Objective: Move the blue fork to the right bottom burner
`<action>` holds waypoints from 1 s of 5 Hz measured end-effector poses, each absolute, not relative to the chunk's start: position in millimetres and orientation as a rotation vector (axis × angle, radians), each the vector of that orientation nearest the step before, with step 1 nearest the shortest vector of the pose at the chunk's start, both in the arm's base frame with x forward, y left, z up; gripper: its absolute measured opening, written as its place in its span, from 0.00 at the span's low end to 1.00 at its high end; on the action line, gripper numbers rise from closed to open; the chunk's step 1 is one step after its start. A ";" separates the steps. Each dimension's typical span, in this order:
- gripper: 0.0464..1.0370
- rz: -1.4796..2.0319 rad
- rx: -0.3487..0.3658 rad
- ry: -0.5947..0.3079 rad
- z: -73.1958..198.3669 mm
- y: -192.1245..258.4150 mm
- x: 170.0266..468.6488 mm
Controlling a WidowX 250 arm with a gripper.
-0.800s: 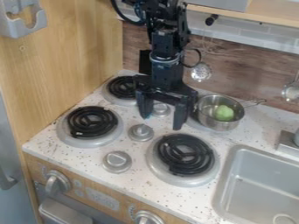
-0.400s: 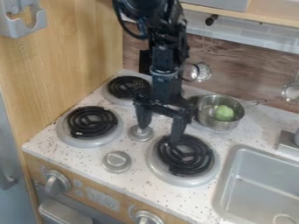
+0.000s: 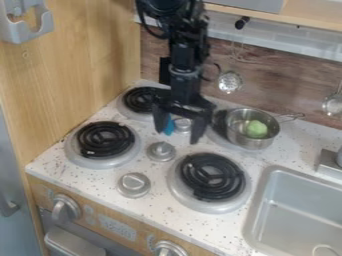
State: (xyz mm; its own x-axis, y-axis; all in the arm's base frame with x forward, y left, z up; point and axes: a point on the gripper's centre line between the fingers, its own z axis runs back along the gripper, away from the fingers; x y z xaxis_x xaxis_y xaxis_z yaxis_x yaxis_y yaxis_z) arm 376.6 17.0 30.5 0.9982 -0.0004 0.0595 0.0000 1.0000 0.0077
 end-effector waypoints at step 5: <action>0.96 0.464 0.201 -0.296 13.3 107.5 460.6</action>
State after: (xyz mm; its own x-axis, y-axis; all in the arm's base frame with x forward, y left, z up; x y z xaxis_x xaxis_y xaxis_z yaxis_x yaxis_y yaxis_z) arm 460.6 107.5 13.3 0.8530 0.4090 0.3243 -0.4667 0.8758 0.1230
